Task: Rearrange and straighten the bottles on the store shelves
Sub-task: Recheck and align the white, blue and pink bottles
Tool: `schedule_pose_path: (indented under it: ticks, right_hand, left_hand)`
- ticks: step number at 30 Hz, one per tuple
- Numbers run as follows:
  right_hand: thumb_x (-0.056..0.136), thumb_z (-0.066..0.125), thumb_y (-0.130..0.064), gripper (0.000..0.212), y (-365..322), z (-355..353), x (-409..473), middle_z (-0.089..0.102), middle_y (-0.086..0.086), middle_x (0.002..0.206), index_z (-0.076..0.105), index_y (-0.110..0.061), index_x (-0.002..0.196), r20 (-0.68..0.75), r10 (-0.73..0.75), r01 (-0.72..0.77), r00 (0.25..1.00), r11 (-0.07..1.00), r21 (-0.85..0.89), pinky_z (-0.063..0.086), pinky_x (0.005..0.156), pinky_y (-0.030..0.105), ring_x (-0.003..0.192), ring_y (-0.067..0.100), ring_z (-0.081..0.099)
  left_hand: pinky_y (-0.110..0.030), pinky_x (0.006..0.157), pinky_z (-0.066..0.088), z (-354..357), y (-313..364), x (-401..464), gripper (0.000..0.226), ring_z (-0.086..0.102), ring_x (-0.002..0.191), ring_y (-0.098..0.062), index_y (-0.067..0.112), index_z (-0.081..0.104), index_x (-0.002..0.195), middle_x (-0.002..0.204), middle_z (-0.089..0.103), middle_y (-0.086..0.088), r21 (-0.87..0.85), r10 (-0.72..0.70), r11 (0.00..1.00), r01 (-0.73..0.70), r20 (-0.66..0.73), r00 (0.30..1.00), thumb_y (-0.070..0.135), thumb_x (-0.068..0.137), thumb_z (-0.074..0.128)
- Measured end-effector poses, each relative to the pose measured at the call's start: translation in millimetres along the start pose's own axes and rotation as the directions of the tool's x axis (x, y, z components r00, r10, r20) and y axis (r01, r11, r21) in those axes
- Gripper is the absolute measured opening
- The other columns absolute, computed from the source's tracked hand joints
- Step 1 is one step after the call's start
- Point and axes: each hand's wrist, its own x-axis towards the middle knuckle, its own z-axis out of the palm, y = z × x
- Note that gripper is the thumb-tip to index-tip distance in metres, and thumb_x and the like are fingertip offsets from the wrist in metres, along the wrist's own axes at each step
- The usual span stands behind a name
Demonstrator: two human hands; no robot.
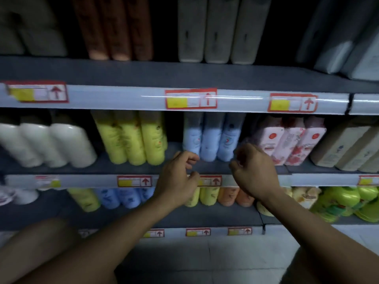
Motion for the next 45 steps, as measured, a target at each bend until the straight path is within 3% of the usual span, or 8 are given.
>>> schedule_pose_path:
  ticks: [3, 17, 21, 26, 30, 36, 40, 45]
  right_hand:
    - [0.084, 0.07, -0.018, 0.015, -34.9, 23.0, -4.1, 0.069, 0.005, 0.093, 0.069, -0.016, 0.098, 0.054, -0.048, 0.047, 0.997, 0.998, 0.035, 0.045, 0.071, 0.033, 0.089, 0.031, 0.066]
    - [0.084, 0.07, -0.019, 0.006, -155.5, 95.4, -27.8, 0.066, 0.001, 0.077, 0.064, -0.019, 0.084, 0.298, -0.261, 0.193, 0.918, 0.952, 0.238, 0.049, 0.065, 0.04, 0.074, 0.023, 0.063]
    - [0.085, 0.072, -0.016, 0.014, -175.5, 111.7, -28.8, 0.062, -0.005, 0.075, 0.06, -0.022, 0.082, 0.337, -0.311, 0.21, 0.888, 0.929, 0.305, 0.038, 0.062, 0.035, 0.069, 0.015, 0.056]
    - [0.09, 0.07, -0.011, 0.016, -208.8, 138.9, -28.8, 0.066, -0.005, 0.078, 0.062, -0.024, 0.083, 0.36, -0.339, 0.196, 0.869, 0.904, 0.38, 0.045, 0.062, 0.029, 0.074, 0.011, 0.061]
    - [0.092, 0.071, -0.014, 0.011, -241.1, 171.3, -33.9, 0.068, -0.002, 0.085, 0.062, -0.021, 0.094, 0.403, -0.38, 0.197, 0.833, 0.883, 0.425, 0.056, 0.073, 0.045, 0.08, 0.017, 0.066]
    - [0.092, 0.075, -0.021, 0.027, -285.7, 194.7, -26.6, 0.067, -0.001, 0.099, 0.061, -0.016, 0.115, 0.393, -0.429, 0.252, 0.814, 0.869, 0.425, 0.046, 0.074, 0.028, 0.089, 0.017, 0.064]
    - [0.092, 0.077, -0.027, 0.051, -299.8, 207.6, -11.4, 0.066, -0.001, 0.116, 0.053, -0.013, 0.134, 0.386, -0.353, 0.165, 0.852, 0.882, 0.441, 0.046, 0.082, 0.025, 0.103, 0.014, 0.065]
    - [0.092, 0.076, -0.024, 0.042, -306.3, 232.2, -6.3, 0.065, 0.001, 0.112, 0.055, -0.015, 0.127, 0.233, -0.303, 0.157, 0.924, 0.857, 0.49, 0.045, 0.072, 0.01, 0.091, 0.01, 0.064]
  left_hand:
    - [-0.043, 0.084, 0.058, -35.1, -18.5, -8.1, 0.037, 0.059, 0.089, -0.009, 0.022, 0.068, 0.111, 0.103, 0.061, 0.008, 0.008, -0.035, 0.999, 0.035, -0.037, 0.999, 0.018, 0.075, 0.059]
    - [-0.036, 0.085, 0.056, -155.0, -63.7, -27.3, 0.026, 0.062, 0.089, -0.005, 0.024, 0.067, 0.108, 0.096, 0.062, 0.013, 0.032, -0.211, 0.974, 0.223, -0.219, 0.953, 0.009, 0.086, 0.066]
    - [-0.038, 0.088, 0.057, -171.6, -62.0, -13.4, 0.02, 0.066, 0.096, -0.013, 0.025, 0.069, 0.109, 0.099, 0.066, 0.011, -0.098, -0.322, 0.947, 0.307, -0.23, 0.918, 0.017, 0.091, 0.066]
    - [-0.031, 0.081, 0.052, -203.1, -86.2, -20.3, 0.018, 0.065, 0.095, -0.013, 0.022, 0.069, 0.108, 0.097, 0.067, 0.01, -0.087, -0.38, 0.925, 0.371, -0.286, 0.88, 0.015, 0.091, 0.066]
    - [-0.034, 0.087, 0.054, -238.3, -105.2, -28.7, 0.02, 0.065, 0.101, -0.015, 0.025, 0.069, 0.107, 0.103, 0.07, 0.01, -0.115, -0.458, 0.887, 0.447, -0.34, 0.821, 0.02, 0.088, 0.064]
    - [-0.054, 0.087, 0.057, -278.8, -118.1, -33.4, 0.006, 0.069, 0.096, -0.033, 0.014, 0.069, 0.085, 0.09, 0.071, -0.009, -0.104, -0.505, 0.858, 0.502, -0.344, 0.791, 0.013, 0.085, 0.063]
    - [-0.039, 0.082, 0.058, -292.3, -149.1, -44.3, 0.015, 0.07, 0.096, -0.028, 0.007, 0.074, 0.087, 0.095, 0.076, -0.008, -0.032, -0.567, 0.803, 0.595, -0.351, 0.745, 0.011, 0.085, 0.059]
    - [-0.025, 0.084, 0.049, -322.1, -191.5, -56.5, 0.018, 0.067, 0.101, -0.016, 0.02, 0.071, 0.105, 0.101, 0.07, 0.007, 0.059, -0.551, 0.791, 0.609, -0.364, 0.751, 0.016, 0.088, 0.068]
